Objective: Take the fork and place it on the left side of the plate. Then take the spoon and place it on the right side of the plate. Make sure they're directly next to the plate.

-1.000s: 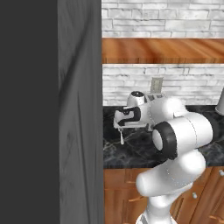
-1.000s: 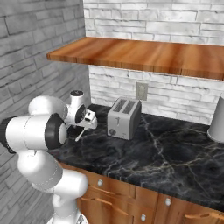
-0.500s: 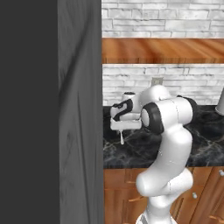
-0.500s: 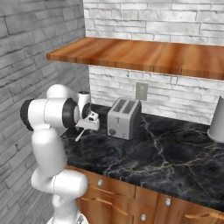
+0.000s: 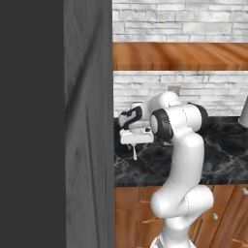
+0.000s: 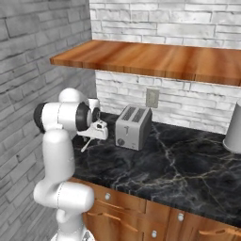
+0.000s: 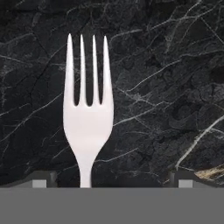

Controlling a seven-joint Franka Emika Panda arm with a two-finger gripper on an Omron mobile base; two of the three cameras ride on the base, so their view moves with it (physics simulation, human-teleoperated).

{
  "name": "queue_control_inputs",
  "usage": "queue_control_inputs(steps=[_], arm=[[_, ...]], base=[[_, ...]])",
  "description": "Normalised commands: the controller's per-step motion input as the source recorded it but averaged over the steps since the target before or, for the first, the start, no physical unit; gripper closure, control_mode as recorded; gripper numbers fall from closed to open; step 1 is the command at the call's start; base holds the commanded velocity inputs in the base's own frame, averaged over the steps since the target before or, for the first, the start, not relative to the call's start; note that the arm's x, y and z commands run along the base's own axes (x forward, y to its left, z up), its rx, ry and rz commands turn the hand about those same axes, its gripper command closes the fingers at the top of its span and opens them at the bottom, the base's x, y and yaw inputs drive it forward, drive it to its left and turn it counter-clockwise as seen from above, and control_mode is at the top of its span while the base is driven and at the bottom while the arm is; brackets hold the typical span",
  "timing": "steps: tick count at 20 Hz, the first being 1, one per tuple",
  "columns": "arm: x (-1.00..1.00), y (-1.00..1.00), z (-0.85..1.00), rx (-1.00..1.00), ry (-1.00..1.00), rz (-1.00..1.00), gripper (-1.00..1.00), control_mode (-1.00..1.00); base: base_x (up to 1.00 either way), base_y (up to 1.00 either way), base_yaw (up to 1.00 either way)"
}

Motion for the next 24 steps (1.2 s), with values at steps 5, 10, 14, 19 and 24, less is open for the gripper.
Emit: queue_control_inputs(steps=[5, 10, 14, 19, 24], arm=[[0.10, 0.14, -0.51, -0.08, 0.11, 0.00, -1.00, -1.00], [-0.20, 0.09, -0.88, -0.14, 0.11, -0.03, 1.00, -1.00], [-0.29, -0.03, -0.98, -0.08, 0.09, -0.09, 1.00, -1.00], [-0.57, -0.36, -1.00, 0.00, 0.01, -0.12, 1.00, -1.00], [-0.77, -0.41, -1.00, 0.00, 0.00, -0.14, 1.00, -1.00]], base=[[0.00, 0.00, 0.00], [0.00, 0.00, 0.00], [0.00, 0.00, 0.00], [0.00, 0.00, 0.00], [0.00, 0.00, 0.00]])
